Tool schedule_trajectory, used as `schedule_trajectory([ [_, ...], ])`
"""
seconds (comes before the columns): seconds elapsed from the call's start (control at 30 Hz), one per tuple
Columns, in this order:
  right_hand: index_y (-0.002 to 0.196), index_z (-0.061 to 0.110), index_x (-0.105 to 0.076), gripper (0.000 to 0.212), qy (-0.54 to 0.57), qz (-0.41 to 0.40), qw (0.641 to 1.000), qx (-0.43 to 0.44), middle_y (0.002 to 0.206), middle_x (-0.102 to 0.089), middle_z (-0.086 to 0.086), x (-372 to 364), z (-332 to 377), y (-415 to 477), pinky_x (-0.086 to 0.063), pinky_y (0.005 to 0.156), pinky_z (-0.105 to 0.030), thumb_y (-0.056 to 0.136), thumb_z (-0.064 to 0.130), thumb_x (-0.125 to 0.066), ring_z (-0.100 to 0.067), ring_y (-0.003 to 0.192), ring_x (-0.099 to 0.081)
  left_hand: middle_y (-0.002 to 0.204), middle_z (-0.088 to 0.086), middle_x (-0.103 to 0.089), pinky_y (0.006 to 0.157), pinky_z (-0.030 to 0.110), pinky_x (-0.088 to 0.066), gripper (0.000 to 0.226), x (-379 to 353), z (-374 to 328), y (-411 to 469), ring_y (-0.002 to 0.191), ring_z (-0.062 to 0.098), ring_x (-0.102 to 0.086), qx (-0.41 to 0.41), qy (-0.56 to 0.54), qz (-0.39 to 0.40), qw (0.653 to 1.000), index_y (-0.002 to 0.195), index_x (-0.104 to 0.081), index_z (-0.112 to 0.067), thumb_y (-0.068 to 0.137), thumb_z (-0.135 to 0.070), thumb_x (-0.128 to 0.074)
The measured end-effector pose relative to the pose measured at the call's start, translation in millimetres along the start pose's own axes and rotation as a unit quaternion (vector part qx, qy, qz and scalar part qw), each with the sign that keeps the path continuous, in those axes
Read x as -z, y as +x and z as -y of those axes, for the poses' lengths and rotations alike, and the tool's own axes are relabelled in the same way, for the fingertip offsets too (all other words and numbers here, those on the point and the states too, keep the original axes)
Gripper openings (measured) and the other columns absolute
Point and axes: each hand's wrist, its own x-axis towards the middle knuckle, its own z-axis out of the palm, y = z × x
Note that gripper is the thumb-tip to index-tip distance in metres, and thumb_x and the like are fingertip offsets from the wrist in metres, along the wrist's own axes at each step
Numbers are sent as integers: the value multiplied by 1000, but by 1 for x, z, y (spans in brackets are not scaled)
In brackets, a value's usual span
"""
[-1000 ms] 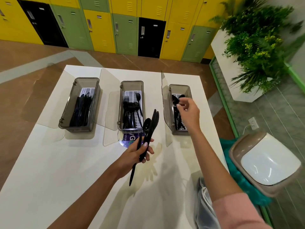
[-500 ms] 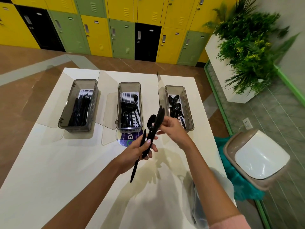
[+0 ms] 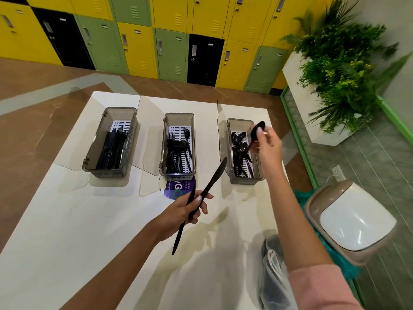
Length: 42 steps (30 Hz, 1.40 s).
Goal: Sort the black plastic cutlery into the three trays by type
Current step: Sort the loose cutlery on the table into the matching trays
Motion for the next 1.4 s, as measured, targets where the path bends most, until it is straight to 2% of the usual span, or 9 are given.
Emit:
schedule_trajectory([
  [0.1,104,17,-62,15,-84,-83,993,-1,82,-64,0,12,-18,29,-56,66,-32,98,25,-50,-15,71,-61,80,-2,-59,65,23,-39,27,4,3,0,61,10,-42,3,-9,-15,1000,119,-57,-13,102,-21,-37],
  [0.2,105,23,-65,22,-179,-64,981,-29,94,-67,-5,18,-51,50,-54,83,-54,93,36,-51,-29,86,-65,83,-1,-62,69,24,-43,27,5,3,1,64,12,-45,2,-17,-29,999,118,-56,-11,102,-21,-37],
  [0.3,123,18,-63,30,-238,-21,970,-54,108,-65,-10,10,-56,45,-51,93,-39,96,29,-52,-24,94,-60,88,1,-66,71,24,-48,26,7,2,1,65,13,-50,2,-30,-31,999,117,-56,-9,102,-20,-38],
  [0.43,125,13,-59,31,-237,-63,969,-34,121,-54,-11,-5,-44,17,-43,85,-24,97,26,-52,-20,102,-57,93,3,-70,79,31,-53,24,9,1,1,72,15,-63,2,-38,-35,999,117,-54,-7,101,-18,-41],
  [0.6,93,4,-65,28,-99,9,995,6,79,-70,-11,-35,-17,-59,-54,61,-27,96,30,-56,-13,64,-64,96,8,-71,80,34,-56,24,9,-2,-3,87,22,-69,5,-59,-38,997,118,-49,-1,99,-16,-44],
  [0.73,98,15,-65,21,-100,148,984,-27,83,-73,1,-68,-19,-106,-58,71,-32,91,35,-62,-12,78,-70,96,11,-71,81,36,-57,25,11,-5,-14,91,24,-70,9,-51,-25,998,119,-45,1,99,-15,-44],
  [0.87,99,5,-65,26,-28,203,974,-100,85,-75,-9,-94,-25,-125,-58,77,-33,96,29,-56,-22,79,-72,100,18,-70,84,41,-56,33,23,-1,-29,96,29,-69,32,-57,-27,997,122,-45,-1,101,-25,-40],
  [1.17,105,5,-48,13,-66,347,916,-190,84,-72,-11,-158,-27,-148,-56,59,-24,100,17,-48,-19,64,-69,95,28,-62,61,32,-58,38,94,19,-57,77,35,-72,31,-81,-259,962,118,-30,8,104,-28,-29],
  [1.4,101,-1,-63,19,-67,323,939,-94,95,-73,-17,-235,9,-134,-56,87,-45,94,15,-59,-25,84,-71,93,22,-69,80,37,-53,36,172,-25,-54,86,25,-68,-102,31,-408,907,93,-60,2,100,-30,-44],
])
